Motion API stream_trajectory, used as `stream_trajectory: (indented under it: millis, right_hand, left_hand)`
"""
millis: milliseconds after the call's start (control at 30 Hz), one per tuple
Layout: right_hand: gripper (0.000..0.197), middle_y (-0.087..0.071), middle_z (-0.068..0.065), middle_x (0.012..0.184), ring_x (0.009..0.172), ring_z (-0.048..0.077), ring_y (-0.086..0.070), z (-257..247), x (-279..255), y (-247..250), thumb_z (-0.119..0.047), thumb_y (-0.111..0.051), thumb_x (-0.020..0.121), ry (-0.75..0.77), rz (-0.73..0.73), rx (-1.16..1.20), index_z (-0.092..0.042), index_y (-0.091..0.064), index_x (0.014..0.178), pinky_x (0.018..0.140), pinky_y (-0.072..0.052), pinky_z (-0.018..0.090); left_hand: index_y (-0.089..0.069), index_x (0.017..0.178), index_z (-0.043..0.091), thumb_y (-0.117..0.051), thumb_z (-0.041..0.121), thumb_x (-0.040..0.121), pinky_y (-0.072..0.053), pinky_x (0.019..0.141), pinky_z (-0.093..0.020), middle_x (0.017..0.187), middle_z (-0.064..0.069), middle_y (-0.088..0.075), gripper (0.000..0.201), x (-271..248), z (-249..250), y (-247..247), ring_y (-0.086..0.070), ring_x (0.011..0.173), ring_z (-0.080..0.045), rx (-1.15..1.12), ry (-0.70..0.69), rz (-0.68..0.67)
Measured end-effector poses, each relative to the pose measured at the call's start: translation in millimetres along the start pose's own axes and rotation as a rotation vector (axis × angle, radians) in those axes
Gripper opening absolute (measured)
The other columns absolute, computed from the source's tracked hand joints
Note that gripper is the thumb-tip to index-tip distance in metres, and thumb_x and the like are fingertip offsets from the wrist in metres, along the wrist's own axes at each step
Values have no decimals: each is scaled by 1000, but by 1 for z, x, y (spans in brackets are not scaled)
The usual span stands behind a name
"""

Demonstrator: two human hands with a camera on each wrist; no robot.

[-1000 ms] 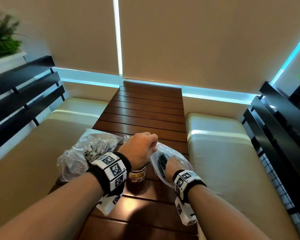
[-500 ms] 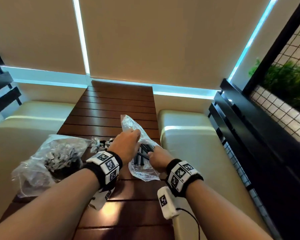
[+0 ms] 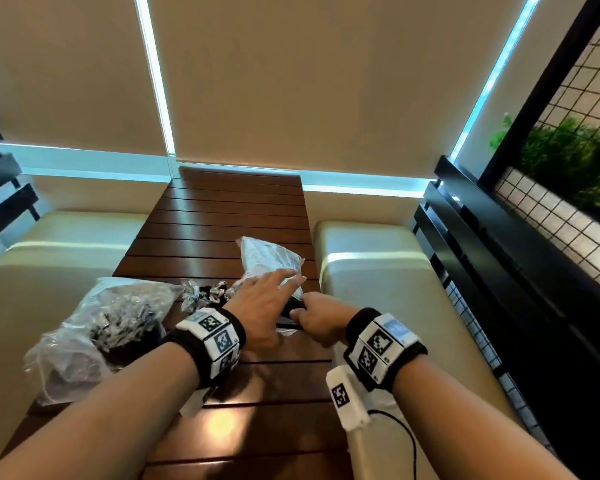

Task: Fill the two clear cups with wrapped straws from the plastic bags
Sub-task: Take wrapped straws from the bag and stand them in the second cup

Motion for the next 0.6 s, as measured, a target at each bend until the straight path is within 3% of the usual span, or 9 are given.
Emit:
stream_trajectory:
  millis: [67, 167, 233, 300, 400, 500, 567, 600]
  right_hand:
    - [27, -52, 6, 77, 64, 21, -48, -15, -9, 15, -19, -39, 105, 59, -35, -151, -12, -51, 81, 44, -37, 15]
    - [20, -54, 7, 90, 77, 21, -50, -31, -20, 35, -19, -45, 103, 82, -8, -316, -7, -61, 105, 51, -34, 23]
    - [16, -55, 4, 86, 70, 18, -50, -39, -24, 45, -23, -49, 101, 94, 50, -323, -12, -59, 96, 50, -32, 21]
    - [27, -60, 2, 78, 65, 15, -55, -45, -26, 56, -34, -55, 97, 121, 144, -254, -9, -60, 88, 49, -36, 20]
    - [49, -72, 6, 78, 60, 16, -69, -57, -32, 72, -61, -57, 89, 203, 271, 89, -13, -67, 93, 48, -50, 21]
    - [58, -70, 0, 78, 64, 11, -66, -71, -32, 79, -75, -42, 88, 317, 409, 312, -21, -63, 86, 59, -52, 26]
    - [53, -64, -11, 85, 75, 3, -61, -76, -26, 78, -72, -38, 92, 418, 663, 372, -26, -63, 91, 71, -46, 23]
    - [49, -63, -13, 91, 83, 1, -59, -80, -24, 75, -67, -38, 94, 489, 785, 377, -27, -64, 100, 75, -45, 23]
  left_hand:
    - [-29, 145, 23, -83, 48, 60, -35, 106, -41, 145, 1, -38, 104, 5, -4, -9, -41, 130, -21, -152, 45, 8]
    - [-55, 114, 22, -84, 37, 63, -47, 87, -35, 112, 2, -62, 60, 9, -8, -9, -59, 103, -23, -358, 64, 173]
    - [-64, 100, 19, -79, 24, 67, -49, 75, -31, 94, 2, -67, 36, 9, -8, -2, -62, 86, -20, -512, 27, 295]
    - [-66, 93, 20, -75, 20, 72, -48, 67, -25, 83, 7, -67, 23, 6, -8, 7, -63, 76, -14, -613, 15, 413]
    - [-65, 89, 23, -77, 30, 79, -42, 62, -14, 75, 14, -63, 17, 2, -8, 21, -62, 70, -5, -727, 111, 479]
    - [-61, 73, 24, -71, 57, 75, -52, 64, -34, 66, 12, -62, 34, -1, -14, 34, -59, 64, -9, -932, 206, 506]
    - [-58, 68, 21, -70, 60, 71, -54, 64, -44, 62, 8, -60, 41, -5, -19, 41, -57, 61, -18, -985, 239, 517]
    - [-58, 67, 20, -71, 57, 71, -53, 61, -42, 62, 7, -60, 39, -8, -18, 45, -57, 60, -18, -989, 236, 520]
Point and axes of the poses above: each hand's wrist, its own x-axis towards the middle knuckle, its own y-axis out of the back of the hand, z = x × y, the point moved 1 cm from there along x, towards the middle knuckle
